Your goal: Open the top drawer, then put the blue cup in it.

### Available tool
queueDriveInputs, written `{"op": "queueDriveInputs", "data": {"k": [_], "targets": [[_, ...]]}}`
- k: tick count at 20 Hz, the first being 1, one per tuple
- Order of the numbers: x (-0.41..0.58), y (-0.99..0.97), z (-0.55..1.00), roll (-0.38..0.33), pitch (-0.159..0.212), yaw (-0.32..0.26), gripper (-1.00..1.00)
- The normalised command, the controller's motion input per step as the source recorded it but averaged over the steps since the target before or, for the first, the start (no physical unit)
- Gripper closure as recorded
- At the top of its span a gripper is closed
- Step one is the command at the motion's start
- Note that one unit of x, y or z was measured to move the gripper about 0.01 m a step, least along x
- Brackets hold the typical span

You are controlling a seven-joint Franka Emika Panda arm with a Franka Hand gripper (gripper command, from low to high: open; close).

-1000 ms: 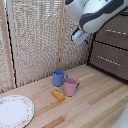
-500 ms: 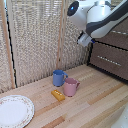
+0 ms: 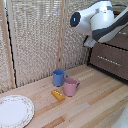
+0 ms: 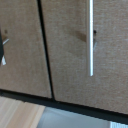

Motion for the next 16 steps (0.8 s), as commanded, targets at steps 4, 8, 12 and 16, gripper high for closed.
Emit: {"op": "queueDriveInputs", "data": {"k": [4,8,12,16], "targets": [[-0.151,-0.43,0.00,-0.336,0.003,0.073,-1.00],[-0.071,-0.56,0.00,-0.220,0.020,0.095,-1.00],[0.000,-0.78,0.00,0.013,0.035,0.102,-1.00],[0.000,-0.79,0.05,0.047,0.036,0.061,-1.00]]}}
